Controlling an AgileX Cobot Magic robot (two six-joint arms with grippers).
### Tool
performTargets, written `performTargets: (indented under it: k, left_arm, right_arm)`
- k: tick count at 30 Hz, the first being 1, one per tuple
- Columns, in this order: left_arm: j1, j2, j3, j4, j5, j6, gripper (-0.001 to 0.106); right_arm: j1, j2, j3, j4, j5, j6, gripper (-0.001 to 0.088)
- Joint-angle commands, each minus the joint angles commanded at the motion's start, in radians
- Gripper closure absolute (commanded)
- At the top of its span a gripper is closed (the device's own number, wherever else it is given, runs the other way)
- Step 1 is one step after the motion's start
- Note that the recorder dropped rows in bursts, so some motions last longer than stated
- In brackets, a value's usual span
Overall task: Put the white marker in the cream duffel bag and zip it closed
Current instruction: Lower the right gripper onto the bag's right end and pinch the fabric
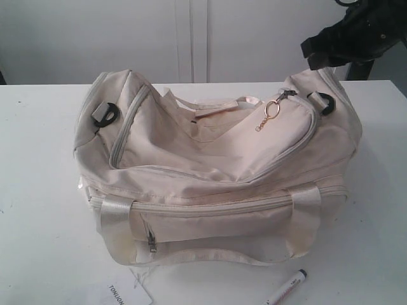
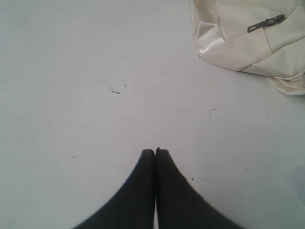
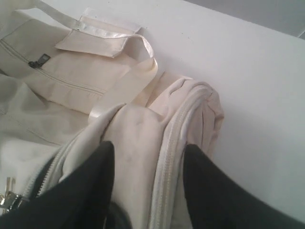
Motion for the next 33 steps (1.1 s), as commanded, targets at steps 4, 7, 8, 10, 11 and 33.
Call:
performTargets:
  k: [4,7,8,10,11,33]
  left_arm:
    - [0.000,0.000,0.000,0.000,0.000,0.000,0.105]
    - [0.000,0.000,0.000,0.000,0.000,0.000,0.105]
    - [0.000,0.000,0.000,0.000,0.000,0.000,0.105]
    - [0.000,0.000,0.000,0.000,0.000,0.000,0.105]
    - [0.000,0.000,0.000,0.000,0.000,0.000,0.105]
    - [0.000,0.000,0.000,0.000,0.000,0.000,0.105]
  right_arm:
    - [0.000,0.023,0.000,0.000,-0.011,0.025,0.0425]
    - [0.000,0.034,0.000,-0.063,-0.014,0.071,0.0425]
    - [0.000,0.038,0.000,-0.081,-0.016,0.088,0.0425]
    - [0.000,0.044,0.000,-0.094,-0.016,0.107,0.0425]
    - [0.000,0.046,0.000,-0.094,-0.016,0.110,0.0425]
    - [0.000,0.029,0.000,-0.075,0.004,0.247,0.0868]
